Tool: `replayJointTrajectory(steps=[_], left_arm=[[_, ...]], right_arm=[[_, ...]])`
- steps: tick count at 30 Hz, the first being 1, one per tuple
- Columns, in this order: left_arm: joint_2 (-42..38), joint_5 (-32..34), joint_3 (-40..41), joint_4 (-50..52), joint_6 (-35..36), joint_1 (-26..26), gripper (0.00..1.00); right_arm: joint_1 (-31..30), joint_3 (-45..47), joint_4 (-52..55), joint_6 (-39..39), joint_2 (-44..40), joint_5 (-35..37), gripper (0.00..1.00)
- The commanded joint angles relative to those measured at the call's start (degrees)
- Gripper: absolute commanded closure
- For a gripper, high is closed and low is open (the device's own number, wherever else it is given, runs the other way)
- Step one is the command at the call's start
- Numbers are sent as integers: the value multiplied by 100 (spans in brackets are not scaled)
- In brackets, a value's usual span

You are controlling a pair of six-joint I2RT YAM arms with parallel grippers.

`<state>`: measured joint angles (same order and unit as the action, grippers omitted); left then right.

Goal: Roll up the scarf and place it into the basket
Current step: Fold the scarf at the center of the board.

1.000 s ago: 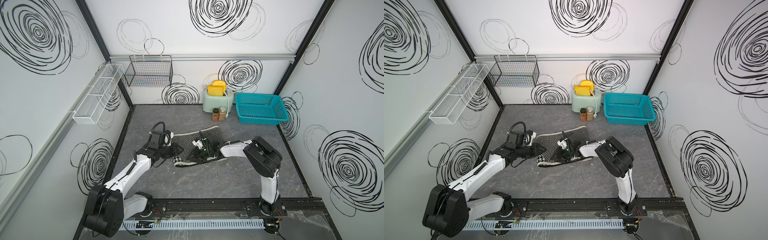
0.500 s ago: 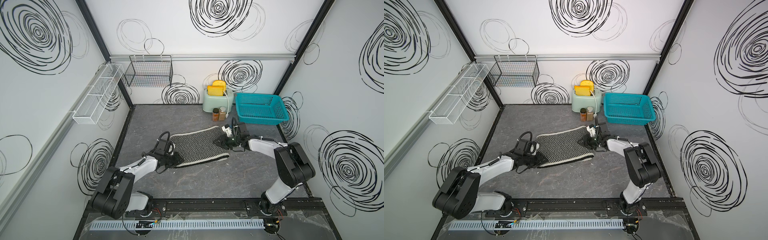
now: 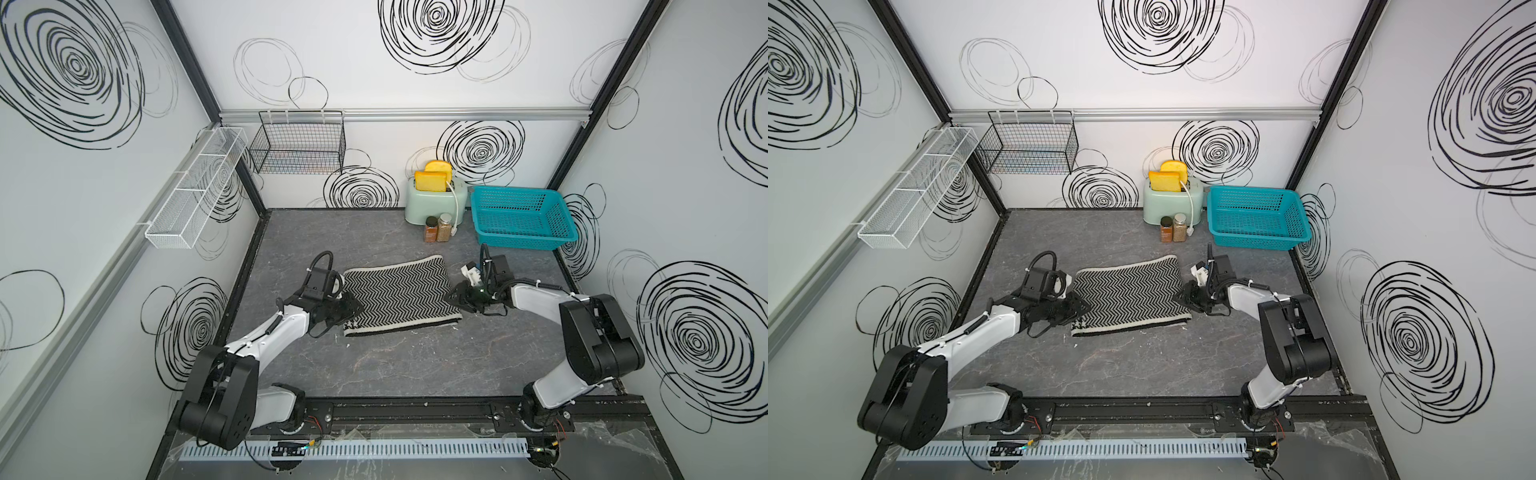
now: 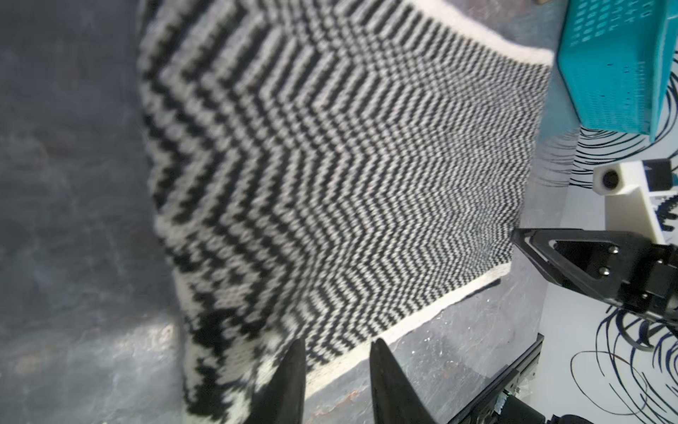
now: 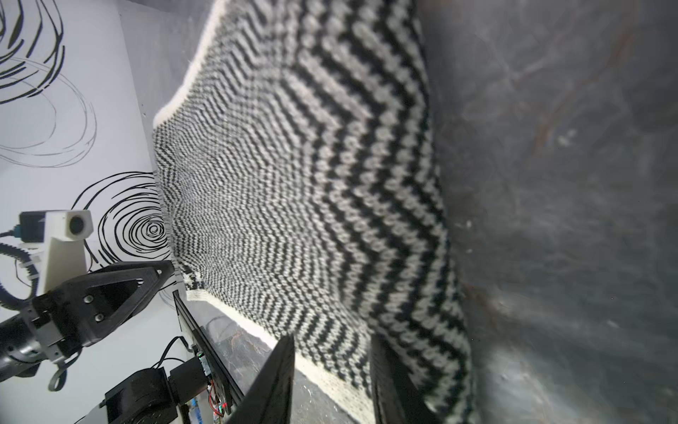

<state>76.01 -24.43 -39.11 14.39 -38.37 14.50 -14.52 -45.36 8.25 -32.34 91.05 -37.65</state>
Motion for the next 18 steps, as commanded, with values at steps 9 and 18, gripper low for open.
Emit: replayJointTrajectory(steps=[9, 18], left_arm=[[1099, 10, 325, -557, 606, -639, 69], [599, 629, -881, 488, 911, -11, 67]], right_arm=[[-99, 767, -36, 272, 102, -51, 63], [-51, -264, 1066, 593, -366, 275, 59]])
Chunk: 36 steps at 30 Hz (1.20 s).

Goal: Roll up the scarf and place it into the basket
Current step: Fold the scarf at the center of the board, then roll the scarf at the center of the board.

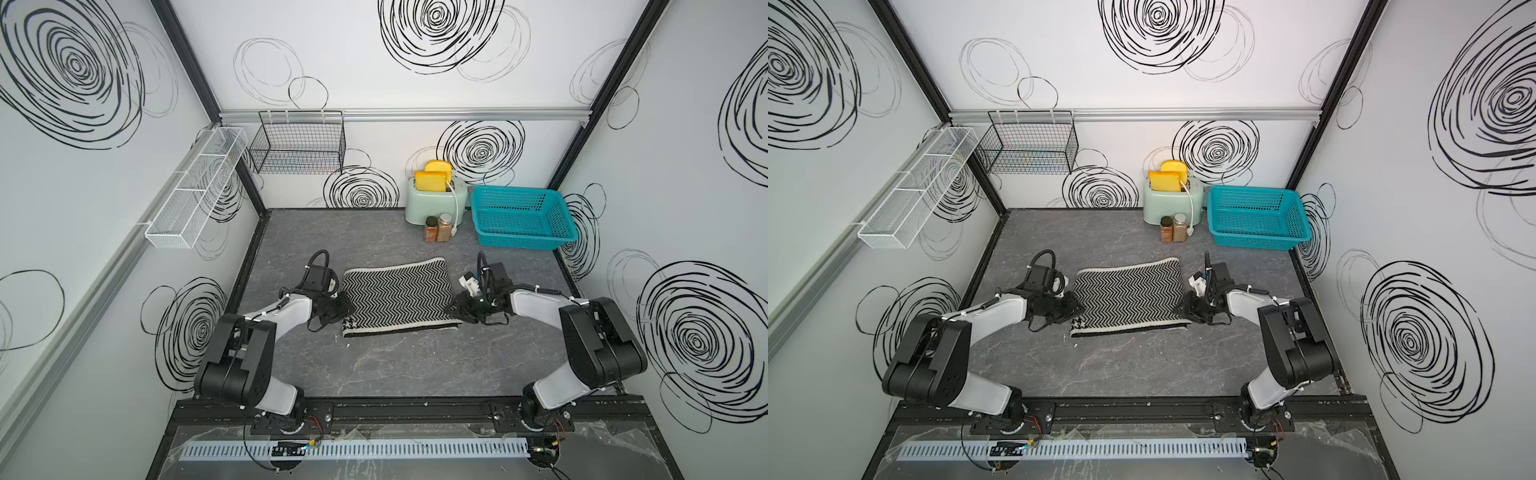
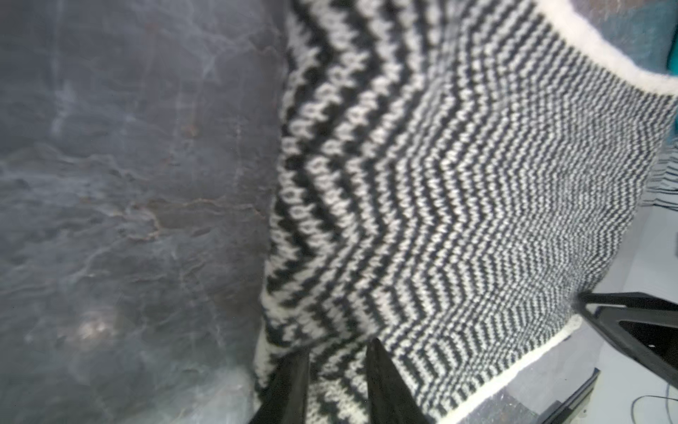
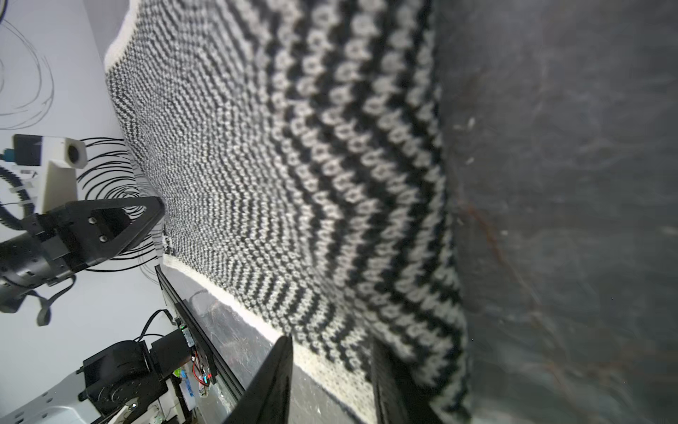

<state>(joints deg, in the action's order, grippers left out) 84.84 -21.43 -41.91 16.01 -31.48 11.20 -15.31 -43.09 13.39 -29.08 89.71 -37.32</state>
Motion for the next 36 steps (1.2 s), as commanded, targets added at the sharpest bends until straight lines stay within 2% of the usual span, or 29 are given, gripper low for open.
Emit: replayJointTrajectory(steps=[1, 3, 8, 12, 15, 19, 24, 36], left_arm=[[-262, 314, -797, 367, 171, 487, 67], [-153, 182, -1011, 172, -46, 789, 66], [502, -185, -1351, -1061, -810, 1618, 67], [1358, -288, -1877, -1602, -1268, 2238, 67], [1877, -316, -2159, -1820, -1491, 2489, 67], [2386, -349, -2313, -1991, -1565, 2610, 67], [2747, -423, -2134, -2138, -1672, 2552, 68], [2538, -602, -1020, -2429, -1745, 2115, 69]], right_arm=[[49, -639, 616, 311, -228, 294, 54], [125, -796, 614, 430, -127, 344, 42], [508, -1018, 530, 952, 418, 191, 28], [787, -913, 228, 1141, 942, -173, 24], [854, -622, -457, 953, 1022, -585, 23], [819, -503, -869, 825, 1142, -950, 23], [793, -307, -1165, 681, 1237, -1132, 24], [534, -56, -1782, 253, 1491, -1298, 32]])
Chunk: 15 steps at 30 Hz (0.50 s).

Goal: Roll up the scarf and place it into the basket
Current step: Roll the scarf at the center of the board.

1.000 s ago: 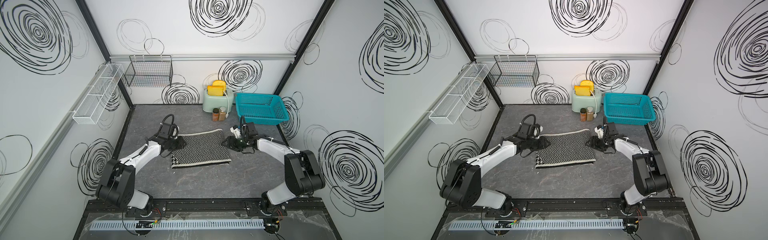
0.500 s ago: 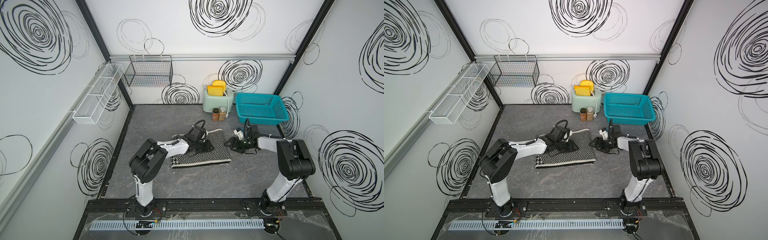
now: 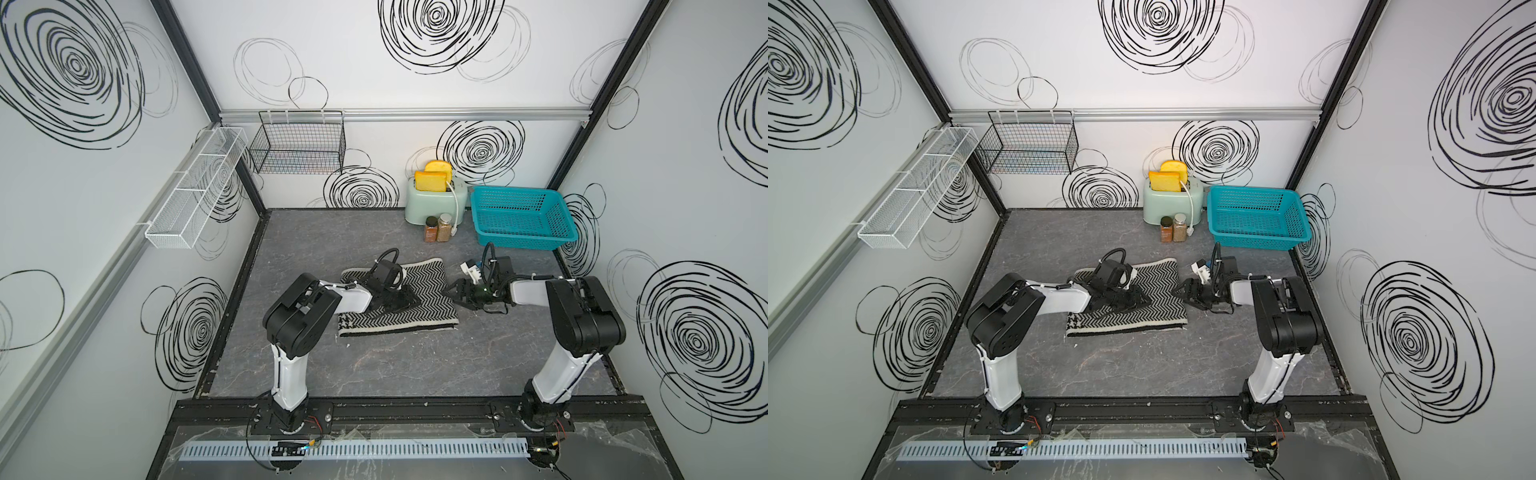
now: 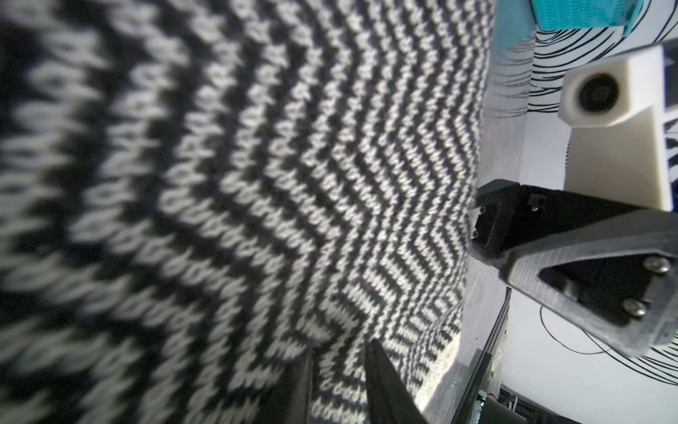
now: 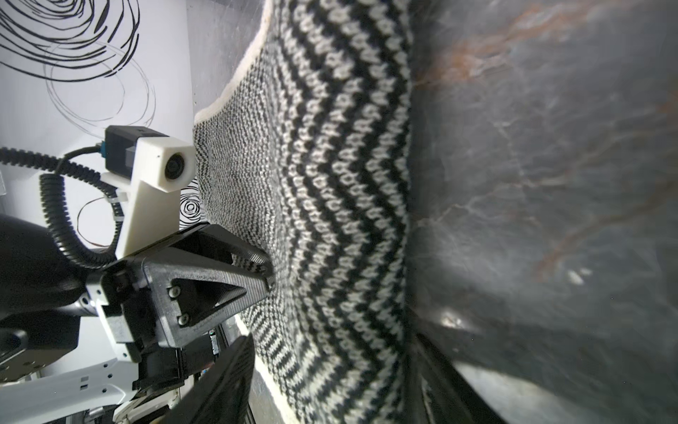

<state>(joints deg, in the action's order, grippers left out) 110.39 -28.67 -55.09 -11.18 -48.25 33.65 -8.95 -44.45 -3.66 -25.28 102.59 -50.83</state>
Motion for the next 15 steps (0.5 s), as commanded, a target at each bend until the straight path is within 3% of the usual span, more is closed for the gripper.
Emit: replayJointTrajectory(steps=[1, 10, 15], left_arm=[[-26, 94, 329, 279, -58, -146, 69], [-70, -148, 657, 4, -158, -174, 69], [-53, -201, 635, 27, -132, -174, 69]], right_arm=[[-135, 41, -95, -126, 238, 61, 33], [-363, -307, -388, -213, 821, 42, 43], [-493, -391, -460, -248, 993, 37, 55]])
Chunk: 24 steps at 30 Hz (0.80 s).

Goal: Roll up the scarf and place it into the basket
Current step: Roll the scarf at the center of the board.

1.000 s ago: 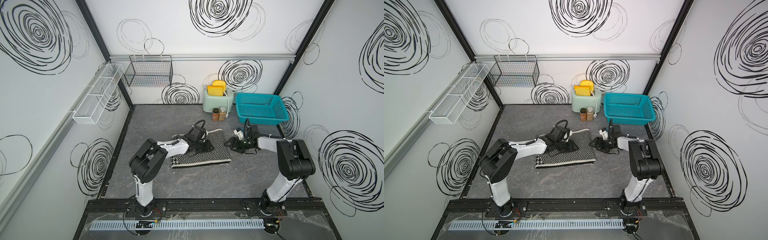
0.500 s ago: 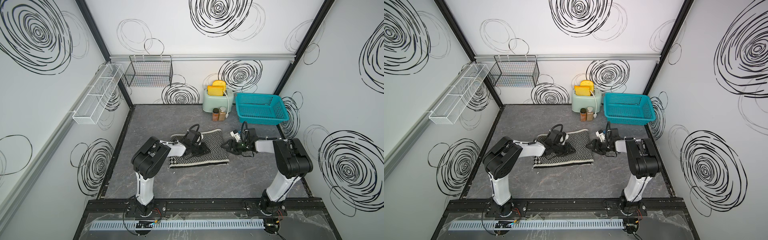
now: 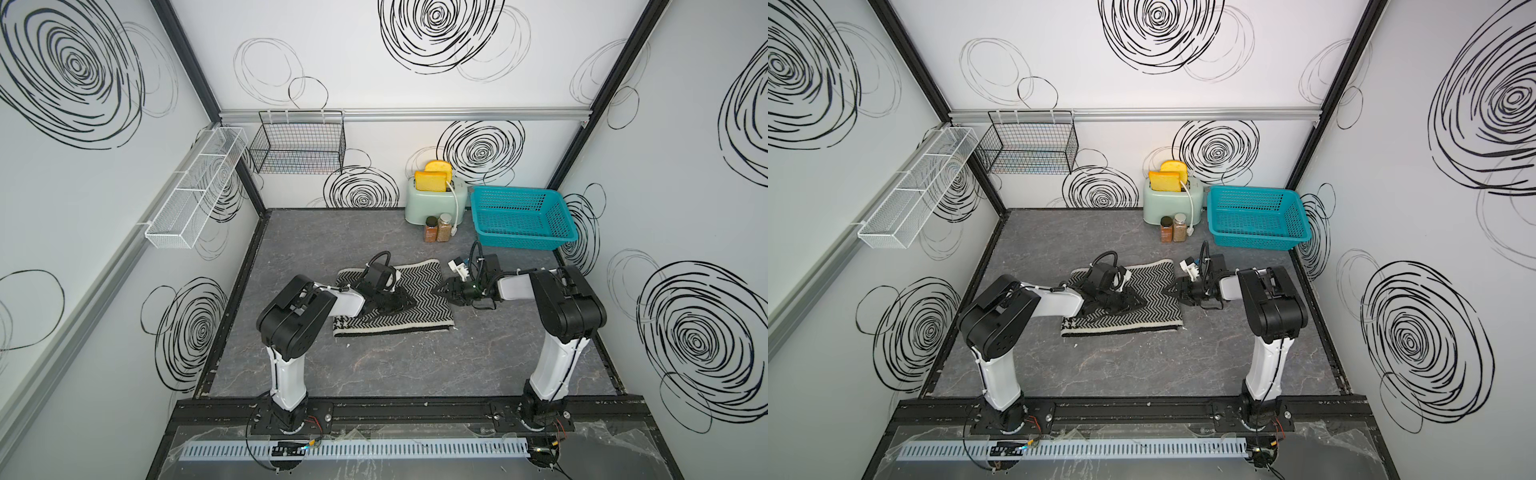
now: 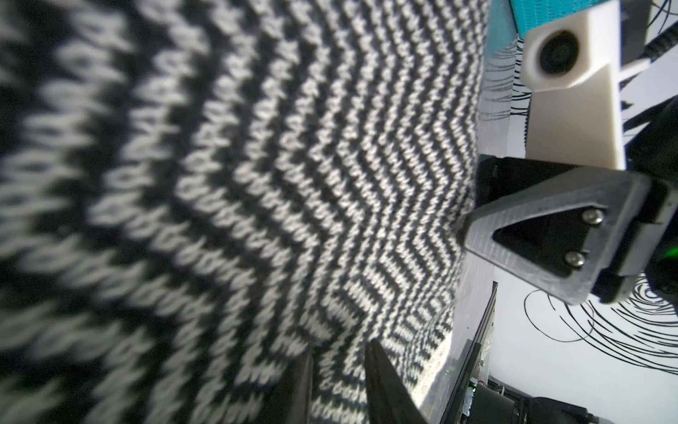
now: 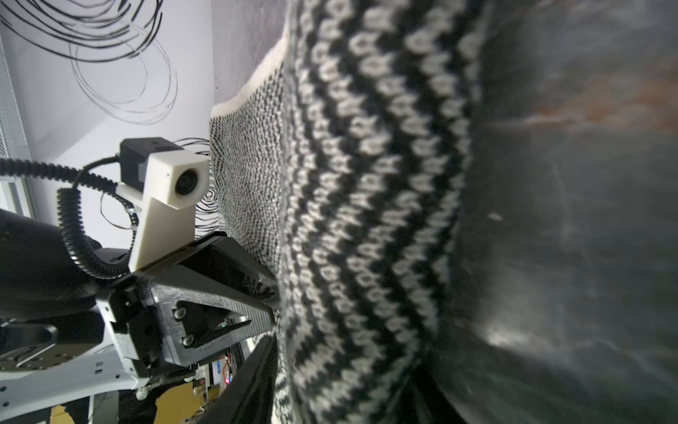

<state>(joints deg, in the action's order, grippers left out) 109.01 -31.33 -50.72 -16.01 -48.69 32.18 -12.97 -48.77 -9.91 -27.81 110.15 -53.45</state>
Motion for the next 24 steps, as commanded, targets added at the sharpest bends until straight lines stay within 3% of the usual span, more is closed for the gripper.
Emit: replayJointTrajectory(steps=[1, 3, 9, 16, 21, 24], left_arm=[[86, 58, 209, 498, -87, -27, 69], [94, 40, 233, 444, -111, -28, 69], [109, -30, 299, 294, -202, 46, 69], [163, -156, 190, -213, -629, 454, 69], [-218, -145, 98, -243, -681, 412, 67], [-415, -190, -71, 114, -244, 210, 64]], right_arm=[[-108, 56, 155, 10, 232, 298, 58], [-105, 108, 111, -4, 193, 290, 65], [-92, 263, -2, -162, -135, 231, 100], [175, 197, 633, -5, -813, 410, 100], [333, -412, 2303, 979, -978, 1194, 100], [339, -743, 3076, 1426, -943, 1720, 100]])
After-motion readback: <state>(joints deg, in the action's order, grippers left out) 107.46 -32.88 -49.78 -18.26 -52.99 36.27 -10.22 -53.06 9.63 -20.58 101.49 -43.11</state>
